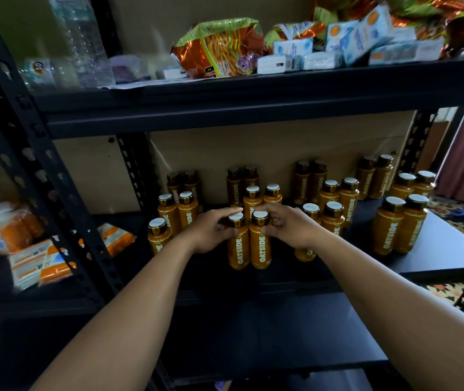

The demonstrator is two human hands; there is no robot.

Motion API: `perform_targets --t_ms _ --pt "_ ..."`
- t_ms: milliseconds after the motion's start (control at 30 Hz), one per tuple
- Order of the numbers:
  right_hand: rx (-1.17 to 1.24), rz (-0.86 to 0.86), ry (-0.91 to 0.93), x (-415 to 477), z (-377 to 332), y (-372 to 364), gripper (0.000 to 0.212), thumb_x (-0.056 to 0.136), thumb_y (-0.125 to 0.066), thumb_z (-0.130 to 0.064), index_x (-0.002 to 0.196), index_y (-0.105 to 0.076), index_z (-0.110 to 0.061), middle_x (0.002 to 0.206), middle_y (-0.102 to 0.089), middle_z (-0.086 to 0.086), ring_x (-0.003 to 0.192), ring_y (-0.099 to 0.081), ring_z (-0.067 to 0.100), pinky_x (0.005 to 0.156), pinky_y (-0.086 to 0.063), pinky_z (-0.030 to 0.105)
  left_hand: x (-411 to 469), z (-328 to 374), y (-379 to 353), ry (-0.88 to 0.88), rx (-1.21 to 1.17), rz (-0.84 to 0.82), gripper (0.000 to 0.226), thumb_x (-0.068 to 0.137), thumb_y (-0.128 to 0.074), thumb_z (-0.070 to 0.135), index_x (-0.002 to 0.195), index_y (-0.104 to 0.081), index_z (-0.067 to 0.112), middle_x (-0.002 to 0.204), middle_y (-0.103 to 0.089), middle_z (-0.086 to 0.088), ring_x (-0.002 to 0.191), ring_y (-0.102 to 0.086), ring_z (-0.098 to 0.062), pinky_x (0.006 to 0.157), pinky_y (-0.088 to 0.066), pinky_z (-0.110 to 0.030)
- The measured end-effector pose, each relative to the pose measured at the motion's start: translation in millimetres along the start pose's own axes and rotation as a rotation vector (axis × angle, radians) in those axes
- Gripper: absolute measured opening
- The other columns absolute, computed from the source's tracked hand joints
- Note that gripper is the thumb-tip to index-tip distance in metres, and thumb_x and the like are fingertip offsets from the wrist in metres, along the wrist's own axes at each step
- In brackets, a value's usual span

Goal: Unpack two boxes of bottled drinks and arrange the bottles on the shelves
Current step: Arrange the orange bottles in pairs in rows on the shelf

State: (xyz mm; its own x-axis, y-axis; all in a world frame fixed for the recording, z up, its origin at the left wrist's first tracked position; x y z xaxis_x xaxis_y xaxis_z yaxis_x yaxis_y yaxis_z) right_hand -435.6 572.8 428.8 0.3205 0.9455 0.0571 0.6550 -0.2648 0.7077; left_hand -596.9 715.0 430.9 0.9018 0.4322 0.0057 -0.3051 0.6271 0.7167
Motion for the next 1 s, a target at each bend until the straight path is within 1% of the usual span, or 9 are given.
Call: perform_targets --t_ms 167,300,400,533,600,700,800,900,1000 --pt "0.030 0.012 0.009 2 2 -1 0.052 0.099 -0.067 -0.020 0.146 -0.050 -0.036 0.146 -0.056 -0.007 0.140 -0.047 0.016 0.102 -0.042 0.025 2 -1 2 -0.028 -0.028 -0.014 0.060 0.098 -0.065 0.018 0.150 -0.044 0.037 0.152 -0.048 0.010 0.123 -0.059 -0.011 0.100 -0.049 -0.028" --pt "0.033 0.010 0.008 3 4 -1 0.054 0.099 -0.068 -0.021 0.147 -0.048 -0.036 0.149 -0.053 -0.006 0.142 -0.046 0.018 0.105 -0.043 0.026 3 -2 2 -0.042 -0.037 -0.013 0.060 0.098 -0.065 0.018 0.151 -0.044 0.035 0.153 -0.045 0.013 0.123 -0.058 -0.011 0.085 -0.046 -0.013" --pt "0.020 0.004 0.004 3 4 -1 0.057 0.098 -0.068 -0.024 0.149 -0.046 -0.039 0.152 -0.051 -0.003 0.142 -0.047 0.021 0.108 -0.045 0.033 3 -3 3 -0.049 -0.050 -0.018 0.060 0.098 -0.065 0.016 0.151 -0.044 0.034 0.151 -0.049 0.009 0.123 -0.059 -0.012 0.082 -0.047 -0.013" --pt "0.002 -0.007 0.005 3 2 1 0.058 0.098 -0.069 -0.027 0.149 -0.045 -0.042 0.153 -0.051 -0.001 0.139 -0.051 0.021 0.105 -0.047 0.033 4 -4 4 -0.046 -0.032 -0.026 0.060 0.098 -0.065 0.016 0.151 -0.043 0.034 0.148 -0.051 0.007 0.116 -0.058 -0.007 0.079 -0.046 -0.009" --pt "-0.030 -0.024 0.010 3 0 4 0.058 0.098 -0.069 -0.032 0.149 -0.044 -0.043 0.152 -0.051 -0.001 0.136 -0.053 0.020 0.106 -0.049 0.036 5 -4 6 -0.038 -0.028 -0.039 0.063 0.097 -0.067 0.020 0.153 -0.040 0.035 0.146 -0.053 0.003 0.110 -0.059 -0.003 0.082 -0.047 -0.011" --pt "-0.074 -0.029 0.008 4 -6 13 0.059 0.096 -0.069 -0.038 0.150 -0.045 -0.038 0.150 -0.054 -0.001 0.129 -0.058 0.020 0.104 -0.051 0.036 6 -2 14 -0.015 -0.065 -0.044 0.067 0.093 -0.070 0.035 0.153 -0.039 0.037 0.149 -0.051 0.003 0.123 -0.056 -0.010 0.093 -0.048 -0.021" --pt "-0.114 0.027 0.027 9 -14 28 0.056 0.096 -0.068 -0.043 0.148 -0.048 -0.035 0.143 -0.060 -0.003 0.116 -0.064 0.011 0.095 -0.056 0.032 8 6 30 -0.027 -0.043 0.048 0.059 0.095 -0.066 0.046 0.149 -0.046 0.035 0.147 -0.053 0.001 0.121 -0.054 -0.011 0.086 -0.045 -0.020" --pt "-0.125 0.104 0.064 17 -23 48 0.046 0.098 -0.065 -0.040 0.142 -0.054 -0.034 0.135 -0.064 -0.006 0.103 -0.065 0.000 0.077 -0.052 0.018 17 19 47 -0.092 0.019 0.150 0.050 0.097 -0.064 0.041 0.144 -0.053 0.031 0.138 -0.060 0.000 0.115 -0.056 -0.010 0.083 -0.044 -0.019" --pt "-0.172 0.157 0.098 28 -29 68 0.041 0.099 -0.066 -0.036 0.138 -0.058 -0.029 0.131 -0.067 -0.005 0.104 -0.064 0.002 0.080 -0.049 0.017 31 32 53 -0.138 0.065 0.184 0.046 0.096 -0.067 0.035 0.140 -0.057 0.028 0.128 -0.064 0.001 0.115 -0.060 -0.011 0.091 -0.050 -0.027"
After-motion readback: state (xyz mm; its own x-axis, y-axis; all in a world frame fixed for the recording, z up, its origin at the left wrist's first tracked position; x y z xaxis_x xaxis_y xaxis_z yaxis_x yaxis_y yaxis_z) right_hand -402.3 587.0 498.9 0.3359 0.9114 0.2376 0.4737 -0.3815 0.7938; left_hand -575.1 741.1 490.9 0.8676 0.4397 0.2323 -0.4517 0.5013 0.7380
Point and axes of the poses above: each hand's wrist, its own x-axis towards the middle knuckle, its own y-axis out of the back of the hand, z = x × y, the point moved 4 cm from there along x, towards the middle knuckle
